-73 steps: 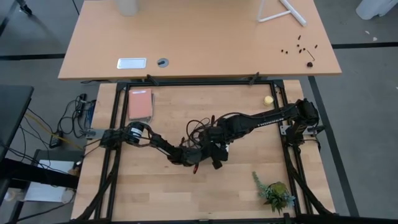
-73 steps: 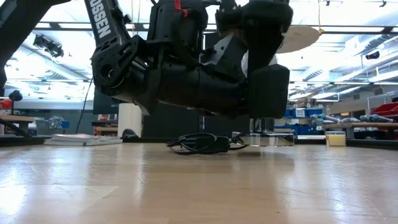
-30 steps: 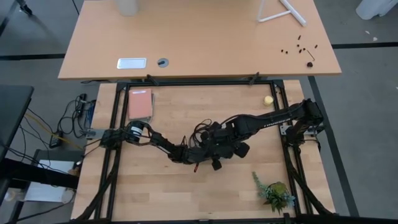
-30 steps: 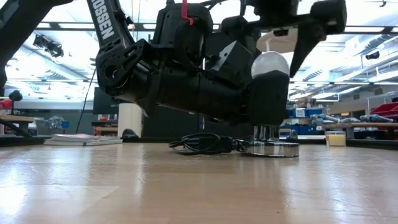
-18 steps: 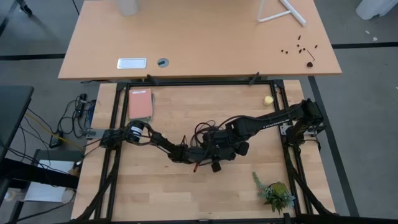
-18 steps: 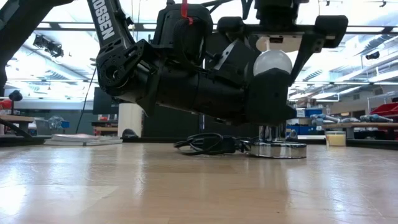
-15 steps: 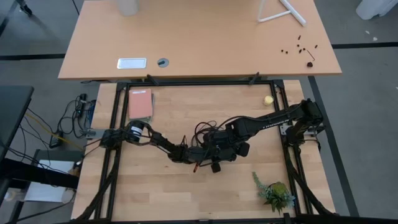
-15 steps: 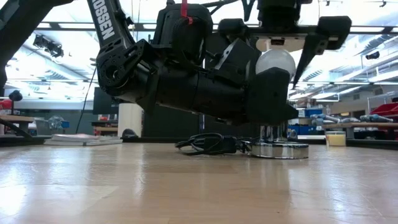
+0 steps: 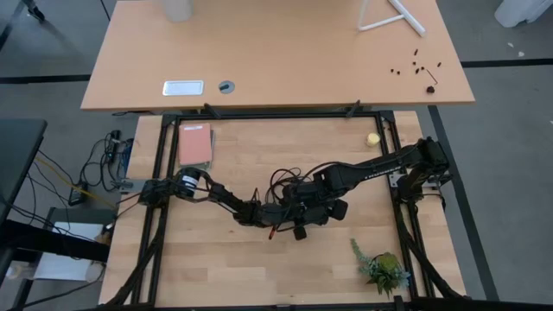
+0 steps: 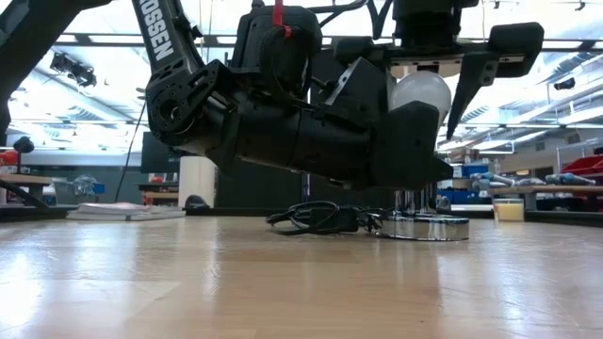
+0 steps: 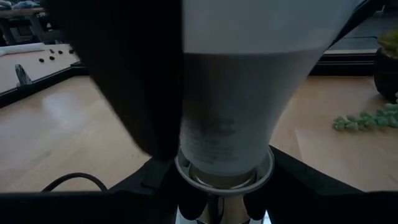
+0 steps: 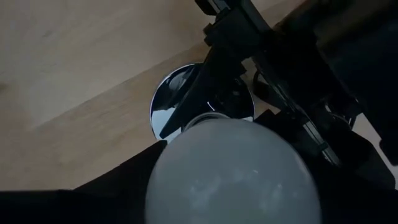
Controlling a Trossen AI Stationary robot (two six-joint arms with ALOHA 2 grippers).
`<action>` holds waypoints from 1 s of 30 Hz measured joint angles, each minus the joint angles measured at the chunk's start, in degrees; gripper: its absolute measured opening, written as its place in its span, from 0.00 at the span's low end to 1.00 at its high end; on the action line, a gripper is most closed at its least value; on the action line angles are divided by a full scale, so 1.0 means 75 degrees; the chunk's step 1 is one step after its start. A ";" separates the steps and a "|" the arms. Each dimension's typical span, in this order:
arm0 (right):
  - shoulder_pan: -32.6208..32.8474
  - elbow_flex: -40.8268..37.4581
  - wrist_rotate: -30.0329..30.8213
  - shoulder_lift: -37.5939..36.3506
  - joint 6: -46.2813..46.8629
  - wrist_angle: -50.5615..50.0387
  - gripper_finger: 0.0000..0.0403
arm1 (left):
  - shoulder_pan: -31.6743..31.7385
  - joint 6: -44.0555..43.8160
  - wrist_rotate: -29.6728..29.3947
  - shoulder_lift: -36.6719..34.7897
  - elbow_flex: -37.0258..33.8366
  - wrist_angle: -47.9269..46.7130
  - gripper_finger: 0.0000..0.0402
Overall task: Screw lightbulb
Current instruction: Insert the lightbulb into the silver lamp
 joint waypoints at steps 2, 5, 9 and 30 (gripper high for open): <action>0.0003 0.0000 0.0000 0.0000 -0.0002 -0.0001 0.66 | 0.0000 0.0002 0.0003 0.0000 0.0000 0.0003 0.45; 0.0002 0.0000 -0.0003 0.0000 0.0049 -0.0004 0.64 | 0.0000 -0.0001 0.0000 0.0000 0.0000 0.0003 0.45; 0.0000 0.0000 -0.0003 0.0000 0.0493 -0.0004 0.64 | 0.0000 -0.0022 0.0000 0.0000 0.0000 0.0006 0.45; 0.0023 0.0000 0.0252 0.0017 0.5414 0.0314 0.69 | -0.0079 -0.0284 -0.0873 0.0006 -0.0006 0.0073 0.45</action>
